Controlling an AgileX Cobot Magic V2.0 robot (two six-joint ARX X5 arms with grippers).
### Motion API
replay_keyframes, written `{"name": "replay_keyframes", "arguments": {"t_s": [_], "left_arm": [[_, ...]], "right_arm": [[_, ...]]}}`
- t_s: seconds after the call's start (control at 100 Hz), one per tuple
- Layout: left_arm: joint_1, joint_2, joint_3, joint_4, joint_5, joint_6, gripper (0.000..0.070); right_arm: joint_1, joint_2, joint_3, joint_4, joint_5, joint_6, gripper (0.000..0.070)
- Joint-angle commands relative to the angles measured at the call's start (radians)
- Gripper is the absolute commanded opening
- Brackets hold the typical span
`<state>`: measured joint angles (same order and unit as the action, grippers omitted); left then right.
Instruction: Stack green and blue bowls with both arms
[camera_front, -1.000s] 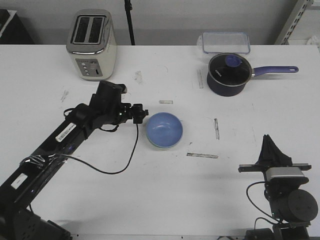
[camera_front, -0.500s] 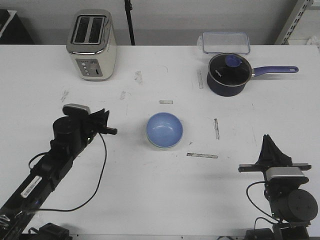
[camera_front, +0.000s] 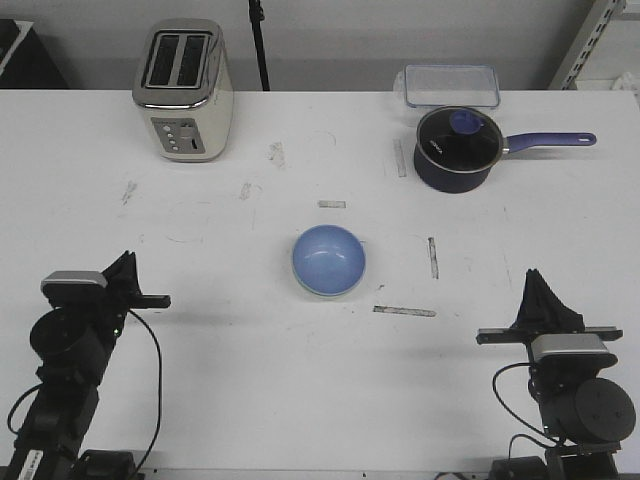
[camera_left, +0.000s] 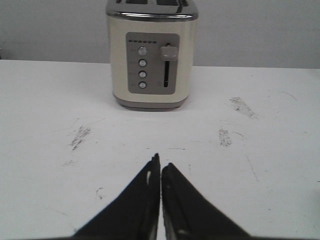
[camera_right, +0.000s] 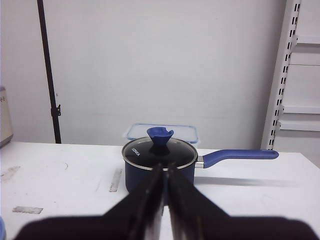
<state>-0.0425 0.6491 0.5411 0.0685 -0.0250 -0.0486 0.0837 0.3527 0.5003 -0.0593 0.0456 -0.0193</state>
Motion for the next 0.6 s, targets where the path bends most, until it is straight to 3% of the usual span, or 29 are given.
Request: {"name": "replay_keyframes", "arguments": {"t_s": [0.0,0.59], "left_arm": [[0.015,-0.035,-0.029,0.031,-0.002,0.011,0.0001],[0.026,-0.189,-0.092,0.023,-0.002,0.011,0.0001]], "right_arm": [[0.001,0.000,0.008,0.014,-0.001,-0.004,0.0009],[0.001,0.000,0.008,0.014,-0.001,-0.004,0.0009]]}}
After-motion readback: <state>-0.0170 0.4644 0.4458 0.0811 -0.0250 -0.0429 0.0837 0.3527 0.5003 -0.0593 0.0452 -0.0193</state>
